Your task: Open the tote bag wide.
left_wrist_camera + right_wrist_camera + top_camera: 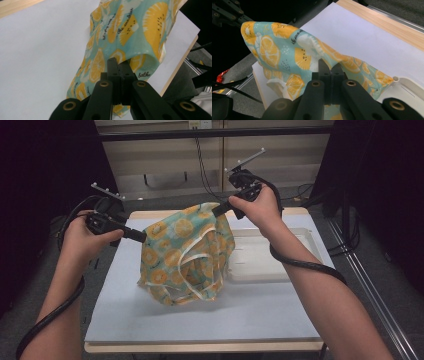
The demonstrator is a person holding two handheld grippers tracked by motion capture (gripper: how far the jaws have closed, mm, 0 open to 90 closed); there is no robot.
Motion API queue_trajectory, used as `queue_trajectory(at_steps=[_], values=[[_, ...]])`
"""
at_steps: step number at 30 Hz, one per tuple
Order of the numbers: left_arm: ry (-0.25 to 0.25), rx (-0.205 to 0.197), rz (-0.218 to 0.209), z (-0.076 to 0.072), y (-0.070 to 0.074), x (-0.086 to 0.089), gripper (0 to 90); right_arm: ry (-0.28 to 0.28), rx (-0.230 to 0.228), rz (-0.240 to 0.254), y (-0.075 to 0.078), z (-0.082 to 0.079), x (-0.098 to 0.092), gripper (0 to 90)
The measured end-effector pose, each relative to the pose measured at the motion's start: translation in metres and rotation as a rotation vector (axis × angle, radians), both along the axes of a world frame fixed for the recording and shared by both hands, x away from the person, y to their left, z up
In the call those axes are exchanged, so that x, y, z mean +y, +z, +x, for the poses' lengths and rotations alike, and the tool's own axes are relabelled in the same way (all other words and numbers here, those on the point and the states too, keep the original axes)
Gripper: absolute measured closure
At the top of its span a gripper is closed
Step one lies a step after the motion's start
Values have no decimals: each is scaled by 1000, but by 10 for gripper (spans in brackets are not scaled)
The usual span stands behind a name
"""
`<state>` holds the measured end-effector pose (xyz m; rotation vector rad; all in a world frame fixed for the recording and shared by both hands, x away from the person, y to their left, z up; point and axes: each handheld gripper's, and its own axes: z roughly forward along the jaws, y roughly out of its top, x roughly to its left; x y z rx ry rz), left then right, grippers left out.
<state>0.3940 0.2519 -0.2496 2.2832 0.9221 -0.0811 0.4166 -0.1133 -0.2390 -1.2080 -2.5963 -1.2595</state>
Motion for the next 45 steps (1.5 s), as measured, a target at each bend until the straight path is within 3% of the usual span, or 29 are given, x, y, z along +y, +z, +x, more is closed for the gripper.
queue_trajectory(at_steps=[4,5,7,8,9,14,18,19,21,22,25,27,28,29,33,35,37,38,39,40,41,42,43,45], values=[[75,9,-75,2,2,10,900,12,0,17,3,-1,0,900],[71,24,-74,5,0,13,900,17,-6,24,4,-1,1,900],[114,49,-84,9,-8,16,900,23,-4,34,6,-2,2,900],[109,46,-83,11,-10,18,900,25,-8,38,7,-1,3,900],[135,47,-98,12,-13,18,900,26,-7,39,7,-2,4,900],[156,33,-79,20,-20,16,900,25,-7,19,9,2,11,900],[178,29,-74,26,-23,14,900,29,-42,0,11,7,15,900],[169,31,-61,28,-25,14,900,34,-43,5,11,9,17,900],[163,73,-61,31,-33,11,900,27,-43,-3,9,12,19,900],[136,77,-40,33,-36,11,900,27,-37,-2,7,14,20,900],[124,88,-28,36,-47,8,900,31,-15,-15,1,17,25,900],[152,109,-51,36,-54,5,900,38,-1,-31,-3,19,27,900],[121,105,-39,38,-57,6,900,37,-1,-26,-4,20,27,900],[159,117,-74,37,-60,4,900,31,6,-20,-5,21,27,900],[134,129,-61,39,-68,3,900,37,38,-26,-13,24,28,900],[152,131,-75,39,-73,2,900,35,42,-27,-16,25,28,900],[120,148,-74,41,-78,4,900,33,46,-11,-19,25,27,900],[155,158,-99,40,-81,1,900,34,52,-14,-20,25,27,900],[124,153,-66,42,-83,3,900,36,55,-18,-20,25,26,900],[128,160,-77,42,-86,1,900,34,58,-4,-21,25,25,895],[110,167,-62,43,-87,2,900,33,55,-5,-20,24,25,843],[126,173,-69,42,-90,0,900,19,42,-20,-18,22,24,787],[144,181,-85,42,-92,-2,900,17,32,-32,-15,20,23,780],[120,173,-59,43,-93,0,900,16,20,-40,-11,16,20,742]])
